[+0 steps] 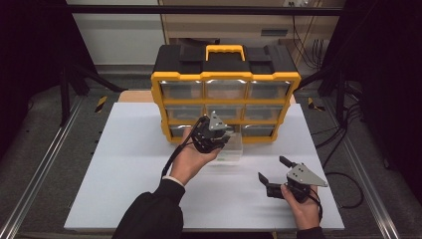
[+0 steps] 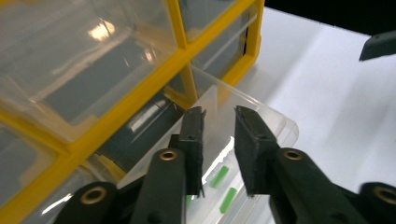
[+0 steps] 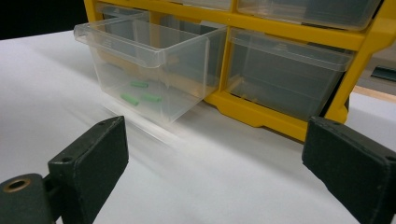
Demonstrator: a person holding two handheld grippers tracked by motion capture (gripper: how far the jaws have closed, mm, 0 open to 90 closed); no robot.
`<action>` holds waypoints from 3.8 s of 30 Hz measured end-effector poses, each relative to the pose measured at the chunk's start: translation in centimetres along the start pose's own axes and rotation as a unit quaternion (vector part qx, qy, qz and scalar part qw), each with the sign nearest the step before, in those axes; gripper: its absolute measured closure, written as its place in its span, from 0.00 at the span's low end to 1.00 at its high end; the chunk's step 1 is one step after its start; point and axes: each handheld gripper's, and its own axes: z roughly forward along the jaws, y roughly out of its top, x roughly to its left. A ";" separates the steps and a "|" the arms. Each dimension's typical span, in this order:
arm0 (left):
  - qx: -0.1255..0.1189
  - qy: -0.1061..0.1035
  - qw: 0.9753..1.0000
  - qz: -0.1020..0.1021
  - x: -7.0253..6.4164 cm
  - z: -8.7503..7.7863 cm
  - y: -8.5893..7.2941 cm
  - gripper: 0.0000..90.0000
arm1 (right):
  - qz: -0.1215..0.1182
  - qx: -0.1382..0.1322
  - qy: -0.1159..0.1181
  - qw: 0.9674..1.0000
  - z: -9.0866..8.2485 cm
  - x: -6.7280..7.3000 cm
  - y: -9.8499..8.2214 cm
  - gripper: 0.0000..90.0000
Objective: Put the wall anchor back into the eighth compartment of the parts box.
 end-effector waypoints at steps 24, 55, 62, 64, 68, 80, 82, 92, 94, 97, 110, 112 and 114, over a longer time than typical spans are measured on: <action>-0.049 0.054 0.997 -0.017 -1.0 -6.5 -5.2 0.25 | -0.004 0.005 -0.003 1.000 0.2 0.1 0.0 0.07; -0.126 0.044 0.990 -0.043 1.8 -10.6 -11.6 0.06 | -0.008 0.013 0.002 1.000 0.4 0.5 -0.1 0.07; -0.140 0.059 0.986 -0.069 2.5 -11.8 -14.3 0.06 | -0.016 0.015 0.007 1.000 0.4 0.8 0.0 0.07; -0.148 0.066 0.984 -0.071 2.7 -12.2 -15.2 0.06 | -0.013 0.014 0.007 1.000 0.4 0.9 0.0 0.06; -0.159 0.070 0.982 -0.078 3.0 -12.4 -16.3 0.06 | -0.012 0.011 0.008 1.000 0.3 0.9 0.1 0.06; -0.188 0.080 0.975 -0.084 3.7 -12.5 -18.4 0.06 | -0.013 0.005 0.007 1.000 0.3 0.9 0.2 0.05; -0.191 0.082 0.975 -0.083 3.8 -12.5 -18.7 0.06 | -0.011 0.004 0.006 1.000 0.2 0.8 0.2 0.05; -0.215 0.092 0.969 -0.075 4.0 -12.8 -19.9 0.06 | -0.019 0.003 0.017 1.000 0.3 1.3 0.4 0.05; -0.219 0.095 0.969 -0.071 4.0 -13.0 -20.1 0.05 | -0.016 0.003 0.018 1.000 0.3 1.4 0.4 0.04; -0.234 0.098 0.964 -0.077 4.1 -13.1 -20.4 0.05 | -0.015 -0.001 0.019 1.000 0.3 1.5 0.5 0.05; -0.249 0.102 0.960 -0.078 3.8 -13.2 -21.1 0.04 | -0.018 0.003 0.041 0.999 0.9 2.8 0.9 0.09; -0.248 0.101 0.961 -0.075 3.7 -13.3 -21.1 0.04 | -0.018 0.004 0.044 0.999 1.0 2.9 0.9 0.09; -0.246 0.101 0.961 -0.072 3.7 -13.4 -21.2 0.04 | -0.018 0.007 0.046 0.999 1.1 3.0 1.0 0.10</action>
